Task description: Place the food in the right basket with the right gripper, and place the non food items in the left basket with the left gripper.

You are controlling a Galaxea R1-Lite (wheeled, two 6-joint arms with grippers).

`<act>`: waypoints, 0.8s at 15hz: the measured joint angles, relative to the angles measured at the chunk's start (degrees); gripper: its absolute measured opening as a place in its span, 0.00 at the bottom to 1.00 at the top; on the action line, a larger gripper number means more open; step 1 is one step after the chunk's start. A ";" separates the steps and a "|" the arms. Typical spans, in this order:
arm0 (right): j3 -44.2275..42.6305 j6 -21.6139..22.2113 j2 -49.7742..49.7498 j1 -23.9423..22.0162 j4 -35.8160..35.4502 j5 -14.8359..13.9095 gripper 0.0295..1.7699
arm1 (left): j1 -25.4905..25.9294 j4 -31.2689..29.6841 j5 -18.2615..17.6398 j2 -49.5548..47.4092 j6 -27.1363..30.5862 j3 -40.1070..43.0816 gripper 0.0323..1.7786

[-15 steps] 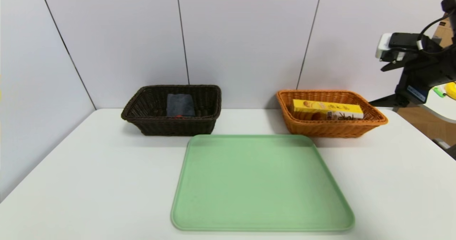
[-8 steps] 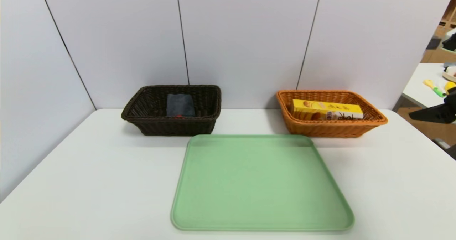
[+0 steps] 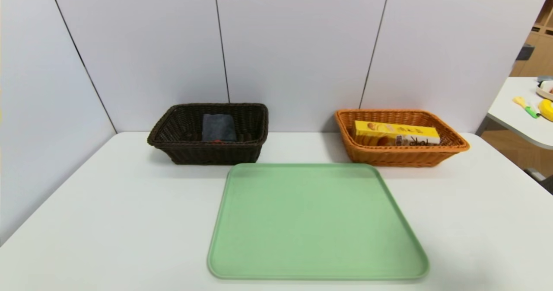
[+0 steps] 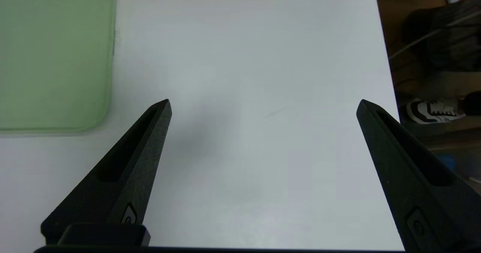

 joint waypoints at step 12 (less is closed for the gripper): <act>41.74 1.48 -36.85 2.23 -36.00 -7.24 0.96 | 0.00 0.00 0.01 0.00 -0.02 0.00 0.95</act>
